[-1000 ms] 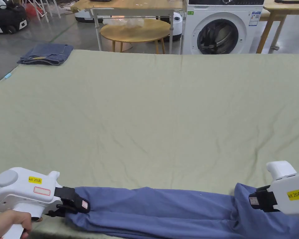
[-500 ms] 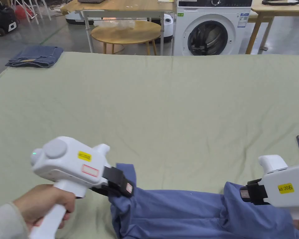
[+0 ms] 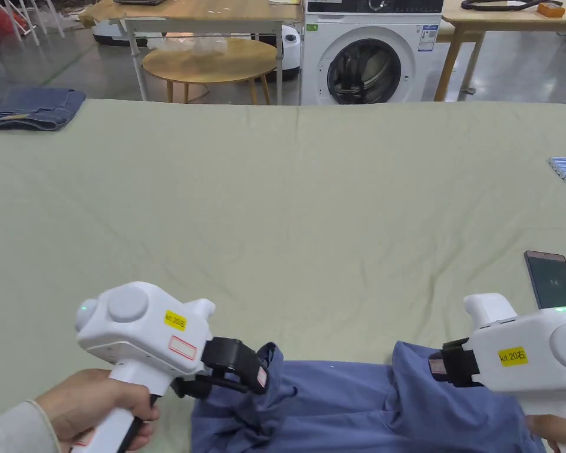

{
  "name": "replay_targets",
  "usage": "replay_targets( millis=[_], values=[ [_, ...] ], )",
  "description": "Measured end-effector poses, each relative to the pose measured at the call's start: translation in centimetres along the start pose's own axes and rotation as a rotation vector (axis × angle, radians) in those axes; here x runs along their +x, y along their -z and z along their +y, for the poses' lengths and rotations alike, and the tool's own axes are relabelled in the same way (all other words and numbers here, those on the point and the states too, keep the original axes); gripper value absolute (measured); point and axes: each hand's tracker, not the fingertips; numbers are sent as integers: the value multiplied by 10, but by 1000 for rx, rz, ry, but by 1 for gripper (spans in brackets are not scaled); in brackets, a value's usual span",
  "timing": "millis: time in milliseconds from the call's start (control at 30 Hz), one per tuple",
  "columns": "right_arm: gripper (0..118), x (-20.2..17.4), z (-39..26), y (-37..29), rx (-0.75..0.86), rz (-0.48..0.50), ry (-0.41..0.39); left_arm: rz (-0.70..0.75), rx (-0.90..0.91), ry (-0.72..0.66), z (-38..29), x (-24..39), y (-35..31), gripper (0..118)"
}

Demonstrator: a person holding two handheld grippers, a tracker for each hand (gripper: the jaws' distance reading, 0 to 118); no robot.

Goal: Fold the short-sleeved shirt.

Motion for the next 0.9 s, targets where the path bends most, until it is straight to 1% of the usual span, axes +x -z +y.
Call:
replay_targets(
  millis=[33,67,100,133,167,200,400,467,533,600,667,800,833,900],
  values=[
    [0,1,1,1,0,3,2,10,28,-16,-1,-5,-8,96],
    [0,1,1,1,2,5,3,9,49,-22,-1,-12,-12,78],
    [0,1,1,2,4,9,5,7,42,-17,0,-18,-12,36],
    [0,1,0,2,4,11,10,8,41,-17,2,-21,-7,0],
    [0,0,-1,2,3,13,10,32,84,-23,-3,-15,2,0],
    [0,0,-2,2,1,16,10,33,72,-45,-2,-16,11,0],
    [0,3,-7,2,-5,10,16,65,-3,21,10,9,82,0],
    [0,5,-9,0,-4,8,23,15,-59,28,7,31,103,0],
    [0,8,-10,2,-8,0,34,8,-85,50,8,48,124,0],
    [0,10,-11,2,-8,-6,41,-21,-92,61,6,65,126,0],
    [0,11,-11,1,-2,-2,50,-50,-91,44,9,61,123,0],
    [0,10,-11,-1,14,15,55,-140,-2,-50,2,43,68,0],
    [0,10,-10,1,15,18,50,-144,27,-50,7,24,48,0],
    [0,6,-6,4,14,15,40,-82,100,-57,8,5,16,0]
  ],
)
